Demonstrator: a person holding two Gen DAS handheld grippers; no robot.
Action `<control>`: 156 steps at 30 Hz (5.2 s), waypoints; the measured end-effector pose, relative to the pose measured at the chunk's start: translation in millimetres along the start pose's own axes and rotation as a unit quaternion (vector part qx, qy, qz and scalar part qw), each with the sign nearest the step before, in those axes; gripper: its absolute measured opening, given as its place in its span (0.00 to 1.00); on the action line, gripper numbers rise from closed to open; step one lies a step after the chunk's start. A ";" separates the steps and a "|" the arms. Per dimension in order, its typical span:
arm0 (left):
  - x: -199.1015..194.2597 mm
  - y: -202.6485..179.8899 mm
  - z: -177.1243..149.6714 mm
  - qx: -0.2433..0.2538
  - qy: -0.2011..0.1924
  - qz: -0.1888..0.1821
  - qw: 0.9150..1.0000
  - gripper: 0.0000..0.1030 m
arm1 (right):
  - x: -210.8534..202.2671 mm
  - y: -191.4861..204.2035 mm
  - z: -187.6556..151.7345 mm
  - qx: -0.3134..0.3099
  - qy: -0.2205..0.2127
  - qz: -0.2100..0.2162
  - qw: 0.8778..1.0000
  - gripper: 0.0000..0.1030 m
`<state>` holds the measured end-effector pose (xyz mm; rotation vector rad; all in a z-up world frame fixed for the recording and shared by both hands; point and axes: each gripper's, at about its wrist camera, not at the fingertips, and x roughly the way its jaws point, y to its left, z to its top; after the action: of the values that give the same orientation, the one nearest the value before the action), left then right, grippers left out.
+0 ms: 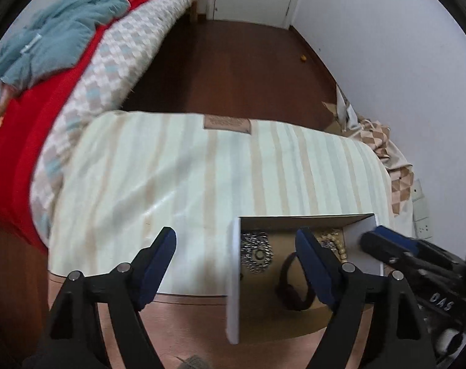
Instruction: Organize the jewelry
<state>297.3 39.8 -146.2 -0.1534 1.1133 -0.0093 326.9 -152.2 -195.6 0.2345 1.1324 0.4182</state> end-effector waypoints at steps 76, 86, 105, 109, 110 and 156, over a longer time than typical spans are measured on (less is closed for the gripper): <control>-256.6 -33.7 -103.0 0.011 -0.141 0.074 0.987 1.00 | -298.5 125.6 -119.6 -0.049 -0.153 -0.244 0.956 1.00; -219.5 -35.6 -85.1 0.015 -0.098 0.077 0.992 1.00 | -247.7 106.6 -92.7 -0.043 -0.113 -0.254 0.960 1.00; -206.9 -37.3 -78.2 0.010 -0.082 0.073 0.994 1.00 | -230.4 98.2 -86.5 -0.038 -0.095 -0.252 0.962 1.00; -208.4 -36.6 -78.6 0.008 -0.084 0.073 0.994 1.00 | -229.6 99.0 -89.0 -0.037 -0.093 -0.250 0.963 1.00; -209.2 -36.1 -79.1 0.008 -0.085 0.073 0.994 1.00 | -230.0 99.3 -89.6 -0.037 -0.093 -0.250 0.963 1.00; -222.6 -39.6 -92.4 0.026 -0.100 0.083 0.991 1.00 | -246.2 104.8 -96.2 -0.044 -0.102 -0.245 0.963 1.00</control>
<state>118.9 8.5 17.7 -0.0142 0.9210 0.1234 129.6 -168.5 8.5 -0.0837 0.9263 0.0026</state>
